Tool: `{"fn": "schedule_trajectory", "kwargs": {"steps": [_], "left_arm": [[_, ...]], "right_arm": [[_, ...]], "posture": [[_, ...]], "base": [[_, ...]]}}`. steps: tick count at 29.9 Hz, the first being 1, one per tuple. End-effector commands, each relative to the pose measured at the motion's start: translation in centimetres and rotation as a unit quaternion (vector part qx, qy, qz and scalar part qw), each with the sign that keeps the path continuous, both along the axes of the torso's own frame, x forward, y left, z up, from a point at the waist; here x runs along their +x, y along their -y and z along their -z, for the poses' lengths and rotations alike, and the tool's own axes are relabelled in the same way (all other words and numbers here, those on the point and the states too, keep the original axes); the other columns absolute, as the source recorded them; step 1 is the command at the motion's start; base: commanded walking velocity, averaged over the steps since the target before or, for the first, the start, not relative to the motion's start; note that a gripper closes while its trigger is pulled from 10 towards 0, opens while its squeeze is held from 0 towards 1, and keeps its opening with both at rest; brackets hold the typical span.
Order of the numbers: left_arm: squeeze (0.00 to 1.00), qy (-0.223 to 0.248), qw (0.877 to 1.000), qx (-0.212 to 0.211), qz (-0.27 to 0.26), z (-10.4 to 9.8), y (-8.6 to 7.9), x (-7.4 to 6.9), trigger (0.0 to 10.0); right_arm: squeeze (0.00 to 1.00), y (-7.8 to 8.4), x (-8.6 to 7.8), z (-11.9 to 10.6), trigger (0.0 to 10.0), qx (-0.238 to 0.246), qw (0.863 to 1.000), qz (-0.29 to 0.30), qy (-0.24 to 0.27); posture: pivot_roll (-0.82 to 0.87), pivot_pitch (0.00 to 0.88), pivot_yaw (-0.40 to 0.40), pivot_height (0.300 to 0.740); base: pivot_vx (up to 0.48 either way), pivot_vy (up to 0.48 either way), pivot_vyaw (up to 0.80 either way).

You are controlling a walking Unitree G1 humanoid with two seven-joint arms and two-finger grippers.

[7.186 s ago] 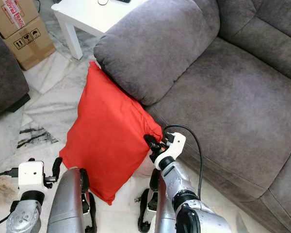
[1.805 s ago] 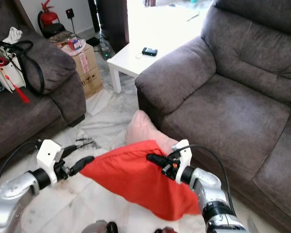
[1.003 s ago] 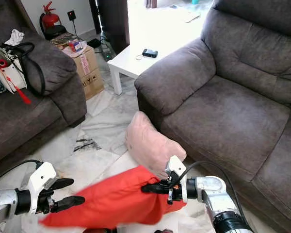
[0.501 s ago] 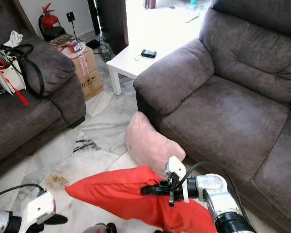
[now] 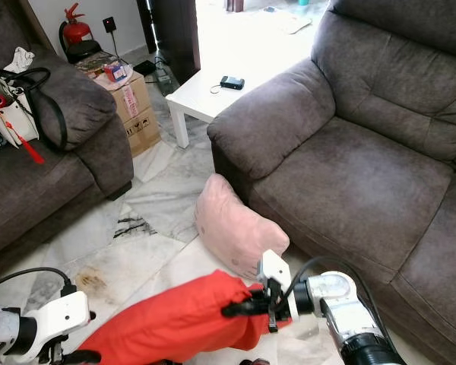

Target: Move the pillow to the sofa from floor

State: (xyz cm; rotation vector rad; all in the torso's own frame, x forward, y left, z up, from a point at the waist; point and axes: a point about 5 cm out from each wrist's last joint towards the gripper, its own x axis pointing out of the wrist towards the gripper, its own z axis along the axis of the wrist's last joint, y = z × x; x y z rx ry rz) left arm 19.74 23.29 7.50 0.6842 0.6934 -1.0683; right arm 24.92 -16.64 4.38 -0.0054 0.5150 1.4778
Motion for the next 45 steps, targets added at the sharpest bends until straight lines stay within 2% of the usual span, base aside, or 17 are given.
{"fn": "schedule_trajectory", "kwargs": {"steps": [1, 3, 8, 13, 19, 21, 24, 26, 29, 33, 41, 45], "left_arm": [[0.00, 0.006, 1.000, 0.026, 0.007, 0.2, -0.6, 0.0, 10.0], [0.00, 0.007, 0.999, 0.037, 0.015, 0.5, -0.8, -0.1, 10.0], [0.00, -0.005, 0.999, 0.026, 0.024, 1.1, -0.4, -0.7, 10.0], [0.00, -0.035, 0.997, 0.047, 0.052, 2.0, -0.8, -2.0, 10.0], [0.00, -0.026, 0.995, 0.074, 0.066, 2.3, -1.2, -1.8, 10.0], [0.00, -0.023, 0.995, 0.074, 0.066, 2.3, -1.2, -1.7, 10.0], [0.00, 0.011, 0.996, 0.068, 0.060, 1.9, -1.0, -0.8, 10.0], [0.00, 0.018, 0.996, 0.068, 0.060, 1.8, -1.0, -0.7, 10.0], [0.00, 0.028, 0.995, 0.070, 0.063, 1.7, -1.0, -0.4, 10.0], [0.00, 0.024, 0.995, 0.067, 0.063, 1.9, -1.0, -0.5, 10.0], [0.00, -0.004, 0.996, 0.068, 0.061, 3.3, -1.0, -1.5, 10.0], [0.00, 0.007, 0.995, 0.082, 0.053, 4.1, -1.3, -1.5, 10.0]], "right_arm": [[0.00, -0.8, 0.4, -1.5, 10.0, 0.021, 0.998, -0.042, 0.039], [0.00, -0.8, 0.4, -1.6, 10.0, 0.021, 0.998, -0.044, 0.040], [0.00, -1.2, 0.6, -2.1, 10.0, 0.034, 0.997, -0.047, 0.048], [0.00, -1.7, 0.4, -2.5, 10.0, 0.045, 0.996, -0.057, 0.054], [0.00, -1.7, 0.5, -3.0, 10.0, 0.050, 0.995, -0.063, 0.061], [0.00, -1.6, 0.6, -3.1, 10.0, 0.052, 0.995, -0.063, 0.063], [0.00, -1.5, 0.5, -3.2, 10.0, 0.052, 0.994, -0.066, 0.065], [0.00, -1.5, 0.5, -3.3, 10.0, 0.058, 0.994, -0.067, 0.065], [0.00, -1.6, 0.5, -3.9, 10.0, 0.082, 0.992, -0.063, 0.068], [0.00, -1.7, 0.6, -4.4, 10.0, 0.095, 0.991, -0.063, 0.072], [0.00, -2.2, 1.1, -5.8, 10.0, 0.122, 0.986, -0.065, 0.092], [0.00, -2.4, 1.2, -6.5, 10.0, 0.132, 0.984, -0.066, 0.101]], "posture": [[0.19, 0.161, -0.003, 0.740], [0.19, 0.161, -0.003, 0.740], [0.19, 0.160, -0.001, 0.740], [0.19, 0.160, 0.000, 0.740], [0.19, 0.158, 0.001, 0.740], [0.19, 0.159, 0.001, 0.740], [0.19, 0.158, -0.001, 0.740], [0.19, 0.158, -0.001, 0.740], [0.19, 0.159, -0.001, 0.740], [0.19, 0.158, -0.001, 0.740], [0.19, 0.157, -0.001, 0.740], [0.19, 0.157, -0.001, 0.740]], "base": [[0.000, 0.000, 0.00], [0.000, 0.000, 0.00], [0.000, 0.000, 0.00], [0.000, 0.000, 0.00], [0.000, 0.000, 0.00], [0.000, 0.000, 0.00], [0.000, 0.000, 0.00], [0.000, 0.000, 0.00], [0.000, 0.000, 0.00], [0.000, 0.000, 0.00], [0.000, 0.000, 0.00], [0.000, 0.000, 0.00]]}}
